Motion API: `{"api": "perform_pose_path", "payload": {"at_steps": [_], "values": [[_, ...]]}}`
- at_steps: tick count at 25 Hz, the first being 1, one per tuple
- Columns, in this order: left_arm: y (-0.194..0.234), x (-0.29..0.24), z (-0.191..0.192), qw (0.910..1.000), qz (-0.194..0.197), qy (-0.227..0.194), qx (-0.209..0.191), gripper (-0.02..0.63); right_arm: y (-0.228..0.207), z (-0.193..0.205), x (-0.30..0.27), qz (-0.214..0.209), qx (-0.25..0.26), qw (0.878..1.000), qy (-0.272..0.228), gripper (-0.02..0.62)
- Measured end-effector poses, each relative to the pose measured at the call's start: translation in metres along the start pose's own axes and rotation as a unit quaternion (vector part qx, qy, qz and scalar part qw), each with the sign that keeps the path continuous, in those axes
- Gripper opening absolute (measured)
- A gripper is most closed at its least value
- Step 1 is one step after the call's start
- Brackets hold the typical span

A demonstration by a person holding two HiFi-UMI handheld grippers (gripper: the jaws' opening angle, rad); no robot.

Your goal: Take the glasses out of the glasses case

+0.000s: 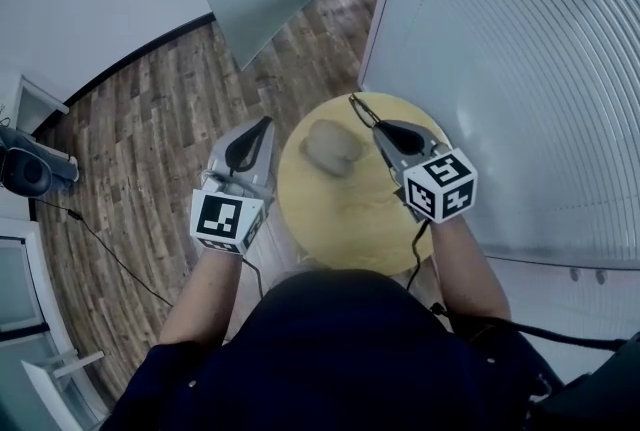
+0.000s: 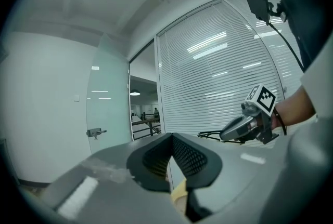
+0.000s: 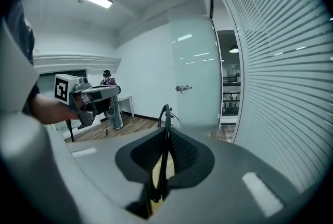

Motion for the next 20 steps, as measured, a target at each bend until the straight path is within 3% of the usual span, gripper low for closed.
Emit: {"api": "perform_pose_path", "payload": {"at_steps": [11, 20], "values": [[-0.009, 0.009, -0.042, 0.9989, -0.009, -0.038, -0.027, 0.006, 0.004, -0.029, 0.032, -0.01, 0.013, 0.999, -0.036, 0.034], [-0.016, 0.003, -0.055, 0.9986, -0.008, -0.053, -0.006, 0.006, -0.006, -0.036, 0.045, -0.011, -0.004, 0.999, -0.05, 0.034]]}}
Point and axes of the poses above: the fingertips, and each gripper's own axes: x backward along the fingers, y to its left, z out of its underside, the point moved 6 cm from there along x, backward along the fingers, and after that the axes turned 2 degrees about -x, right-handed, at the moved point
